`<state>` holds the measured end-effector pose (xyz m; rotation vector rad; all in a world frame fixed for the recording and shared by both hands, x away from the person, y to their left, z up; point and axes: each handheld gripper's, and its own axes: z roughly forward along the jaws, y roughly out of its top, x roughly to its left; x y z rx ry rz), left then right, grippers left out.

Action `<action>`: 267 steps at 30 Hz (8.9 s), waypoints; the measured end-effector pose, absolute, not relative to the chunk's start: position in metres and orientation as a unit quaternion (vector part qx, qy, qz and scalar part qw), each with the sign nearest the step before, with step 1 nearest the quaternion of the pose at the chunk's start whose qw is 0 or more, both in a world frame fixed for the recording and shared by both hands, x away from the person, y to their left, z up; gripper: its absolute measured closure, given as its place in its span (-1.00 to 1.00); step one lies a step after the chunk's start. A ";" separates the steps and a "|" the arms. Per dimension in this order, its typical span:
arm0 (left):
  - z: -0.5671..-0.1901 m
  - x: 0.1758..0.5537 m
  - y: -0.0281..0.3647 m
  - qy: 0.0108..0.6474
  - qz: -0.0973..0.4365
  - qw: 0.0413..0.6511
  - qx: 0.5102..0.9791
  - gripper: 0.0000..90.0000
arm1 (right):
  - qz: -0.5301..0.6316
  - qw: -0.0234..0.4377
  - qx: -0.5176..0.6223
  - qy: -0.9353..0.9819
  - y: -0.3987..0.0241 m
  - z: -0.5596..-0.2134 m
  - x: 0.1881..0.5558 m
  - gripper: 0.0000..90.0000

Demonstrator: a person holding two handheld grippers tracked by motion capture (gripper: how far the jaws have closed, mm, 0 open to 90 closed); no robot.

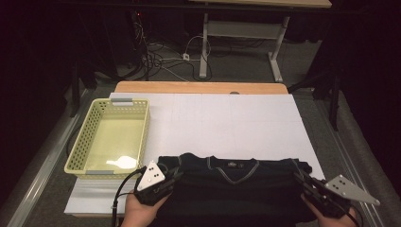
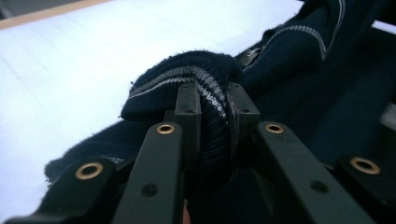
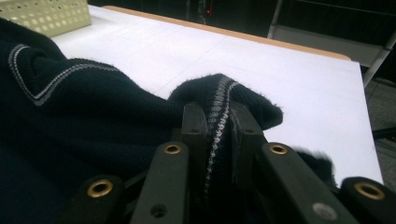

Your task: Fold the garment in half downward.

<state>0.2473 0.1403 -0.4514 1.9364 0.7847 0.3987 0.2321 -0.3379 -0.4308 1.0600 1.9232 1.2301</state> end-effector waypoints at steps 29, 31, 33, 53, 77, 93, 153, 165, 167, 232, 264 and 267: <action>-0.464 0.217 0.167 0.341 0.116 0.490 0.794 -0.08 | 0.461 0.274 0.406 0.740 -0.345 -0.449 0.189 0.15; -0.467 0.221 0.173 0.348 0.125 0.485 0.792 -0.10 | 0.462 0.273 0.409 0.738 -0.346 -0.450 0.190 0.12; -0.471 0.228 0.180 0.361 0.117 0.483 0.789 -0.10 | 0.459 0.270 0.413 0.739 -0.348 -0.453 0.193 0.10; -0.496 0.281 0.171 0.435 0.138 0.393 0.798 -0.18 | 0.444 0.259 0.440 0.736 -0.362 -0.465 0.200 0.07; -0.497 0.274 0.164 0.426 0.111 0.386 0.811 0.69 | 0.445 0.261 0.437 0.737 -0.362 -0.463 0.202 0.07; -0.482 0.297 0.137 0.414 0.139 0.411 0.800 0.74 | 0.445 0.262 0.444 0.732 -0.362 -0.461 0.207 0.07; -0.494 0.293 0.159 0.482 0.129 0.350 0.793 -0.12 | 0.375 0.199 0.470 0.774 -0.385 -0.479 0.294 0.66; -0.485 0.291 0.154 0.428 0.119 0.394 0.805 0.78 | 0.401 0.236 0.455 0.759 -0.385 -0.467 0.284 0.86; -0.475 0.290 0.152 0.423 0.133 0.405 0.800 0.79 | 0.407 0.251 0.454 0.752 -0.386 -0.460 0.282 0.86; -0.476 0.367 0.113 0.413 0.123 0.400 0.809 0.75 | 0.366 0.238 0.445 0.782 -0.346 -0.464 0.356 0.72; -0.463 0.422 0.103 0.454 0.104 0.408 0.785 -0.05 | 0.353 0.255 0.485 0.759 -0.340 -0.450 0.396 0.11; -0.469 0.433 0.097 0.465 0.093 0.386 0.792 0.02 | 0.342 0.237 0.505 0.756 -0.340 -0.458 0.409 0.02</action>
